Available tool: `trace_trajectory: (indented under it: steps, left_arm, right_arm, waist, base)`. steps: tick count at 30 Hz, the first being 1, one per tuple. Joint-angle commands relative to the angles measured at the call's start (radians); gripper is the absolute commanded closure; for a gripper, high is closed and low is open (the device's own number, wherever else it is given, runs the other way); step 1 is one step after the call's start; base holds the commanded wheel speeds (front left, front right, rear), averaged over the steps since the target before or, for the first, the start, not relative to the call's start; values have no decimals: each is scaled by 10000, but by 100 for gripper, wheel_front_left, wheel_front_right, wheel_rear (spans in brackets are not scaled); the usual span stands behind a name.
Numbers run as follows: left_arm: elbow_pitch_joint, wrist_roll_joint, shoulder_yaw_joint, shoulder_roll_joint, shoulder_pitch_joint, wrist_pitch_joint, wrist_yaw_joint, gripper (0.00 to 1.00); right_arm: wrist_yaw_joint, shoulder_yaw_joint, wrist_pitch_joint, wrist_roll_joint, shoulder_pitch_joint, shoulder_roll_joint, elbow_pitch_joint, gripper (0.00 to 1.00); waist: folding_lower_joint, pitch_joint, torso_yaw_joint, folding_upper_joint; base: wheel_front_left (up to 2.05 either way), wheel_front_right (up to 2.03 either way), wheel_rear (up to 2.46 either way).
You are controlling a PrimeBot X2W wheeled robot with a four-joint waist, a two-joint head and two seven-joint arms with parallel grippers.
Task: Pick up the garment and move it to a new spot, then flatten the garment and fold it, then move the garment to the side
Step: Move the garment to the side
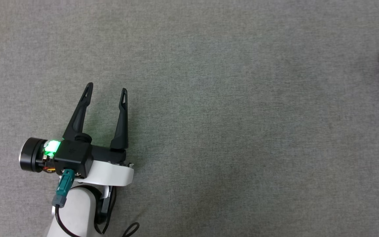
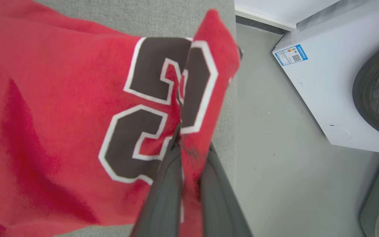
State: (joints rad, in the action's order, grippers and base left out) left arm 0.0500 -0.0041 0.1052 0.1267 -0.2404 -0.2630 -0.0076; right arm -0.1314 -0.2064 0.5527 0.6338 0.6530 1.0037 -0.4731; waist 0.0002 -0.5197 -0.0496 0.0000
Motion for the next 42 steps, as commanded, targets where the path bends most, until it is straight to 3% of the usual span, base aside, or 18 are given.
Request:
trace_trajectory:
  steps: [1, 10, 11, 12, 19, 24, 28, 34, 42]
  left_arm:
    - [47, 12, 27, 54, -131, -22, 8, 0]
    - [20, 37, 53, 89, -74, -22, 132, 0]
    - [-11, 24, 53, 92, -43, -22, 136, 0]
    - [-51, 12, 62, 91, -7, -22, 153, 0]
    - [-259, -92, 66, 10, 356, -22, 268, 0]
    - [-483, -208, 52, -59, 797, -22, 346, 0]
    - [-611, -252, 35, -124, 1215, -22, 451, 0]
    - [-793, -333, -33, -143, 1651, -22, 508, 0]
    - [-1029, -391, -22, -219, 2111, -22, 573, 0]
  right_arm:
    - [16, 211, 24, -125, 213, -32, -201, 100]
    - [16, 1035, -85, -920, 277, -593, -715, 100]
    - [16, 1143, -148, -1067, 282, -652, -728, 55]
    - [16, 1244, -196, -1212, 279, -737, -772, 0]
    - [16, 1713, -687, -2183, -101, -1219, -585, 0]
    - [16, 2308, -1984, -2886, -435, -1666, 13, 0]
    - [16, 2860, -3176, -3623, -680, -2379, 705, 0]
    - [14, 3652, -5104, -4817, -1246, -4059, 1824, 0]
    - [14, 3683, -6935, -5600, -2415, -6543, 3262, 0]
  waist:
    - [-2, -84, 71, 0]
    - [-2, 15, 108, 0]
    - [-2, 66, 100, 0]
    - [-2, 138, 93, 0]
    - [-2, 1056, 97, 0]
    - [-2, 1869, 188, 0]
    - [-2, 2441, 267, 0]
    - [-2, 3170, 474, 0]
    - [-2, 3989, 772, 0]
  base:
    - [0, 0, 0]
    - [0, 0, 0]
    - [0, 0, 0]
    - [0, 0, 0]
    - [0, 0, 0]
    - [0, 0, 0]
    - [0, 0, 0]
    - [0, 0, 0]
    - [0, 0, 0]
